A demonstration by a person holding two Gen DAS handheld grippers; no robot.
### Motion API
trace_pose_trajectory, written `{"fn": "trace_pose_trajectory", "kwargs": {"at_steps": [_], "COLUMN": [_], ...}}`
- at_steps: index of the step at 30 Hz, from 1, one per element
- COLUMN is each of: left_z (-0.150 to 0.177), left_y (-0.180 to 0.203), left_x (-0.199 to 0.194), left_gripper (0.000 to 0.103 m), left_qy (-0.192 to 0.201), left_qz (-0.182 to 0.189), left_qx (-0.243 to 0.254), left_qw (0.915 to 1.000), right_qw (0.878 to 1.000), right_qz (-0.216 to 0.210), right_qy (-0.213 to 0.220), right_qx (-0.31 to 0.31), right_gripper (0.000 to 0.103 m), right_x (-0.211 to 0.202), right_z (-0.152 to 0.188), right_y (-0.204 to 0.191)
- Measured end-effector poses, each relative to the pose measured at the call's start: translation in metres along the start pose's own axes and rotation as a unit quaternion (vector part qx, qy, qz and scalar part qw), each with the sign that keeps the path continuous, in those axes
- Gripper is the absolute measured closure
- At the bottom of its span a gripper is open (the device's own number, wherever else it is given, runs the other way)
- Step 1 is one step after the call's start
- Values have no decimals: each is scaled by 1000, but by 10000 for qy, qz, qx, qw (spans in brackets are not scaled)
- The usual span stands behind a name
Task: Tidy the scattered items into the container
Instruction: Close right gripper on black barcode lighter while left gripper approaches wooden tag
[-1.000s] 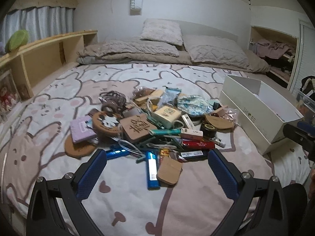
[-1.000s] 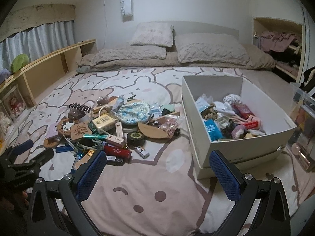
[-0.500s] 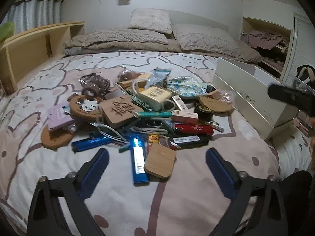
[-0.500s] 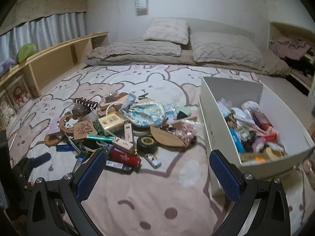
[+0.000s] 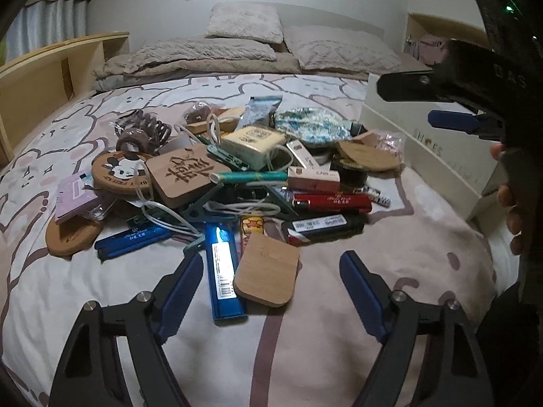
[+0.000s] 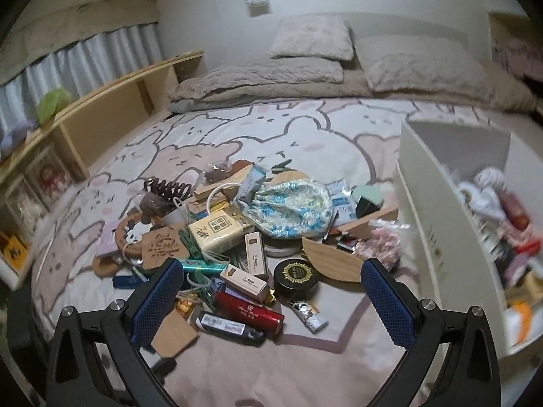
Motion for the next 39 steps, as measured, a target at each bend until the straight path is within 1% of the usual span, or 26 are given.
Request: {"fn": "trace_pose_trajectory", "kwargs": {"at_steps": [3, 5, 8, 11, 14, 17, 18, 19, 21, 23, 25, 27, 34, 37, 39], "left_z": [2, 3, 4, 5, 7, 10, 11, 12, 13, 13, 12, 10, 6, 1, 0], "left_y": [1, -1, -1, 1, 4, 10, 12, 13, 16, 16, 12, 7, -9, -24, -33], "left_x": [7, 12, 20, 22, 23, 24, 24, 25, 28, 28, 27, 25, 19, 12, 10], "left_gripper": [20, 24, 27, 28, 28, 29, 34, 36, 38, 44, 53, 57, 57, 57, 57], "left_qy": [-81, -154, -260, -260, -245, -228, -219, -203, -228, -198, -173, -163, -177, -118, -111], "left_qz": [-80, -72, -106, -157, -243, -421, -480, -579, -750, -892, -954, -934, -819, -873, -936], "left_qx": [94, 82, 45, 89, 208, 471, 542, 624, 747, 798, 727, 594, 103, -232, -462], "left_qw": [9999, 9998, 9996, 9995, 9992, 9977, 9971, 9962, 9941, 9926, 9926, 9937, 9964, 9958, 9945], "right_qw": [9997, 9993, 9990, 9989, 9984, 9979, 9979, 9978, 9976, 9976, 9975, 9974, 9973, 9980, 9984], "right_qz": [-19, -65, -75, -37, -63, -52, -44, -39, -32, 14, 67, 87, 129, 39, 72], "right_qy": [-233, -358, -438, -468, -541, -606, -616, -627, -650, -676, -695, -710, -724, -631, -569], "right_qx": [63, 70, 5, 23, 128, 200, 213, 221, 216, 164, 132, 114, 2, 53, 17], "right_gripper": [0, 0, 0, 0, 0, 0, 0, 0, 0, 0, 0, 0, 0, 0, 0], "right_x": [12, 19, 25, 27, 30, 31, 31, 32, 32, 33, 33, 33, 31, 30, 30], "right_z": [10, 17, 24, 32, 39, 47, 48, 50, 54, 57, 61, 64, 77, 79, 78], "right_y": [2, 2, 3, 7, 10, 14, 14, 14, 13, 10, 7, 3, -14, -21, -27]}}
Point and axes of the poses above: each gripper's, at about its wrist camera, not at the fingertips, and x roughly the way its jaws point, y to its right, z to its underside, the point moved 3 cm from there along x, roughly the way its jaws point, and after that the axes turned 10 degrees about -x, right-handed, at the moved point
